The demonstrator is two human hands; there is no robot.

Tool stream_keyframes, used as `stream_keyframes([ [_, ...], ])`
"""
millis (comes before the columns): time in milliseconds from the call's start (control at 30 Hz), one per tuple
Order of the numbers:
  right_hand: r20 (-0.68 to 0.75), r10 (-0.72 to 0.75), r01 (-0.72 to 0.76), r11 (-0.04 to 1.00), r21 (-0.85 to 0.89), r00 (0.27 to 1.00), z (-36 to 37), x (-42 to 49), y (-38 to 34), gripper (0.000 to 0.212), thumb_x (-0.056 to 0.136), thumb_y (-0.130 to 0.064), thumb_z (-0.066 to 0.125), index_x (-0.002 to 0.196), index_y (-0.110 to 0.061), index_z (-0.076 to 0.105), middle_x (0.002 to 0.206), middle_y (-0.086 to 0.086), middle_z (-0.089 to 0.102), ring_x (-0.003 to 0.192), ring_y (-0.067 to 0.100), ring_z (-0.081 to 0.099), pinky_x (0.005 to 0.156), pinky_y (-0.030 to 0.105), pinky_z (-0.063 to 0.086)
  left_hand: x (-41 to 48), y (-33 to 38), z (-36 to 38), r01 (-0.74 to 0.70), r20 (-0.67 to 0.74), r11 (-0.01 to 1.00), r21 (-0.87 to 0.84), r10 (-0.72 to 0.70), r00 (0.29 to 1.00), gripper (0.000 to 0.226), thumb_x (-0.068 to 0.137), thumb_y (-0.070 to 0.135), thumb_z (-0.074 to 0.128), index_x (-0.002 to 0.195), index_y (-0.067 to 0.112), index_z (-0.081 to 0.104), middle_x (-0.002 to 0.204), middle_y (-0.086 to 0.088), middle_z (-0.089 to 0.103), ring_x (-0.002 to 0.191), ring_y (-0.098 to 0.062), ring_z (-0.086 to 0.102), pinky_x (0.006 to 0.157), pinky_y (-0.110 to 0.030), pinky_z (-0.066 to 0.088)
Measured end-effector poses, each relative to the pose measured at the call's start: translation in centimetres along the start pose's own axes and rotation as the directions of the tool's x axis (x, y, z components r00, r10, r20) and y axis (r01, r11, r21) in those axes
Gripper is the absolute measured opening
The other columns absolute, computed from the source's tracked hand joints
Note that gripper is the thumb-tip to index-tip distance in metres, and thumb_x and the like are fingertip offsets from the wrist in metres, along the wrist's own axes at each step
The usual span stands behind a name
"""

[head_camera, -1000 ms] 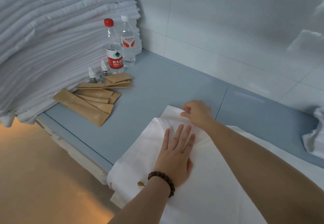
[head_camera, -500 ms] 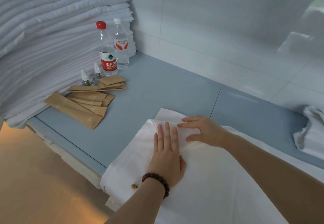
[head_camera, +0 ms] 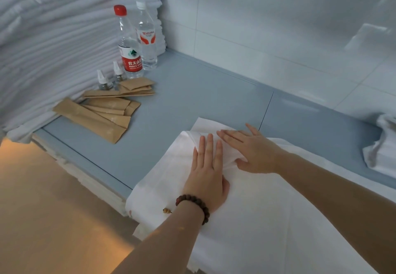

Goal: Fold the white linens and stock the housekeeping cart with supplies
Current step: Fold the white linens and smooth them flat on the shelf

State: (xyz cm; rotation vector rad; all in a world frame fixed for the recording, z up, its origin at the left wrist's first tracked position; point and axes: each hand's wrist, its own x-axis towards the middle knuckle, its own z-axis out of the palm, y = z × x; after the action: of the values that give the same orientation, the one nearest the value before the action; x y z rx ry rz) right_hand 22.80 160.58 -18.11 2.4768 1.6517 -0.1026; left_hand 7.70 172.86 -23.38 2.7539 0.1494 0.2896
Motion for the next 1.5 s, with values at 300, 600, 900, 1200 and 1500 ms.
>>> stream_keyframes([
  [300, -0.439, 0.463, -0.145, 0.797, 0.586, 0.770, -1.0, 3.6, 0.3, 0.013, 0.090, -0.012, 0.061, 0.094, -0.007, 0.073, 0.090, 0.007, 0.073, 0.087, 0.029, 0.067, 0.082, 0.039, 0.049, 0.0, 0.0, 0.5, 0.070, -0.012, 0.996, 0.058, -0.070, 0.998, 0.084, 0.074, 0.029, 0.014, 0.143, 0.013, -0.033, 0.152, -0.018, -0.029, 0.140, -0.038, -0.030, 0.115, -0.054, -0.011],
  [600, -0.310, 0.622, -0.323, 0.694, 0.644, 0.719, -2.6, 8.7, 2.9, 0.009, 0.084, -0.018, 0.068, 0.080, -0.012, 0.064, 0.069, -0.001, 0.052, 0.072, 0.022, 0.049, 0.070, 0.036, 0.044, 0.4, -0.1, 0.3, 0.017, 0.105, 0.984, 0.176, -0.036, 0.994, 0.074, 0.085, 0.038, 0.010, 0.152, 0.009, -0.006, 0.158, -0.015, -0.017, 0.138, -0.037, -0.033, 0.113, -0.059, -0.012],
  [900, -0.199, 0.602, -0.426, 0.726, 0.539, 0.774, -1.3, 9.4, 2.2, 0.029, 0.088, -0.019, 0.065, 0.117, -0.018, 0.062, 0.118, 0.003, 0.064, 0.115, 0.028, 0.053, 0.096, 0.044, 0.043, 0.7, -0.4, 0.3, 0.023, 0.206, 0.972, 0.233, -0.073, 0.976, 0.075, 0.092, 0.053, 0.011, 0.152, 0.014, -0.009, 0.158, -0.014, -0.018, 0.142, -0.034, -0.026, 0.112, -0.058, -0.012],
  [1200, -0.184, 0.091, -0.001, 0.899, 0.437, 0.979, 1.2, 3.6, 0.0, 0.036, 0.095, -0.022, 0.057, 0.131, -0.014, 0.058, 0.140, 0.003, 0.052, 0.134, 0.016, 0.043, 0.114, 0.022, 0.024, 1.0, -0.5, 0.6, 0.039, 0.213, 0.965, 0.258, -0.096, 0.972, 0.085, 0.088, 0.062, 0.008, 0.150, 0.007, -0.012, 0.158, -0.017, -0.016, 0.143, -0.034, -0.023, 0.111, -0.060, -0.013],
  [1500, -0.312, 0.030, 0.044, 0.973, 0.226, 0.950, 1.4, -0.6, -0.3, 0.036, 0.088, -0.024, 0.068, 0.122, -0.014, 0.065, 0.129, 0.005, 0.061, 0.119, 0.019, 0.058, 0.104, 0.038, 0.040, 0.4, -0.2, 0.3, 0.039, 0.059, 0.969, 0.246, -0.055, 0.997, 0.084, 0.085, 0.055, 0.010, 0.143, 0.005, -0.025, 0.157, -0.022, -0.013, 0.144, -0.035, -0.018, 0.112, -0.061, -0.012],
])
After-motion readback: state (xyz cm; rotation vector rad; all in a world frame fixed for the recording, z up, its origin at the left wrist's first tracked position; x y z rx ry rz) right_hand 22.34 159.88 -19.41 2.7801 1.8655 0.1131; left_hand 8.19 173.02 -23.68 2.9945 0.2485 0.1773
